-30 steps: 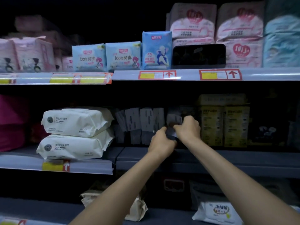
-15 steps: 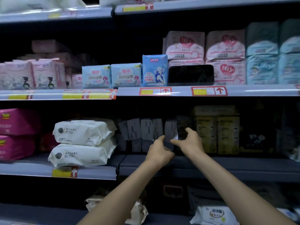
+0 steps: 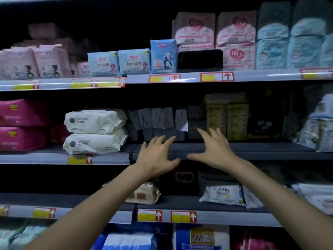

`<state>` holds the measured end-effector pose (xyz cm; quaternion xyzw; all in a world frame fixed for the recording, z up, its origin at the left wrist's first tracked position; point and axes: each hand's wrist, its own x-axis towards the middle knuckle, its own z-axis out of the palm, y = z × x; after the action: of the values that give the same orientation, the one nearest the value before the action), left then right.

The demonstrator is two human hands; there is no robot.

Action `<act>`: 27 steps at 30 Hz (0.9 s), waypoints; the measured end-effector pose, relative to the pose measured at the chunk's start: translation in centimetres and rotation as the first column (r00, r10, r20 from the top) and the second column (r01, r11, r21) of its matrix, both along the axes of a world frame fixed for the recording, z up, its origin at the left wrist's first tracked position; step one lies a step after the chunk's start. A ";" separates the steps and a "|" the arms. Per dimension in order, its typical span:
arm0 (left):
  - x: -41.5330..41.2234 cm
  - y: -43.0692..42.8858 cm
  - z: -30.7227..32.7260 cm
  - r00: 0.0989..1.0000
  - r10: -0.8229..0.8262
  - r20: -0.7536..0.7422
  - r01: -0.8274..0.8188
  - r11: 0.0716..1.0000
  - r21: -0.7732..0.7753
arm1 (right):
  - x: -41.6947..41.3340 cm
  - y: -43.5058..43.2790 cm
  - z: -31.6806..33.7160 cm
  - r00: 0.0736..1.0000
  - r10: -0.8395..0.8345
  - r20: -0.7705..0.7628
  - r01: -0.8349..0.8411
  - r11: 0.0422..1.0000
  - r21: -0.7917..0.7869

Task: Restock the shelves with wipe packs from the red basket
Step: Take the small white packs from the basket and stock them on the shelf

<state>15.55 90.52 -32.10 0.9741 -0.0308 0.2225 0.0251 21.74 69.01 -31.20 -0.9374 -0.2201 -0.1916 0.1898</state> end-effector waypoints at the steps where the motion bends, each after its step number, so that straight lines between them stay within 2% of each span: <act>1: -0.6 0.0 -0.4 1.000 0.008 -0.010 -0.007 0.999 0.032 | -0.6 -0.3 -0.4 1.000 -0.007 -0.006 0.006 0.999 -0.039; 4: -2.5 0.1 -1.8 1.000 0.006 -0.007 -0.005 0.995 0.097 | -2.3 -1.1 -1.7 0.999 -0.001 -0.036 -0.003 0.995 -0.105; 8: -4.6 0.0 -4.5 1.000 -0.011 -0.026 0.013 0.994 0.106 | -4.9 -1.9 -4.3 0.996 0.041 -0.081 -0.049 0.995 -0.093; 14: -7.3 -0.4 -11.2 0.997 -0.055 -0.048 0.058 0.997 0.058 | -8.3 -3.4 -12.4 0.980 0.181 -0.085 -0.168 0.976 0.139; 22: -9.4 -0.6 -24.0 0.982 -0.112 -0.152 0.116 0.993 0.017 | -10.0 -6.0 -26.4 0.941 0.229 -0.251 -0.229 0.973 0.028; 27: -9.7 -1.5 -31.6 0.945 -0.132 -0.300 0.140 0.990 0.007 | -10.1 -7.3 -33.0 0.853 0.180 -0.489 -0.309 0.930 -0.198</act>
<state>5.89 88.99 -63.73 0.9924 -0.0969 0.0698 0.0311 11.59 61.75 -64.16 -0.9366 -0.3109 0.0951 0.1304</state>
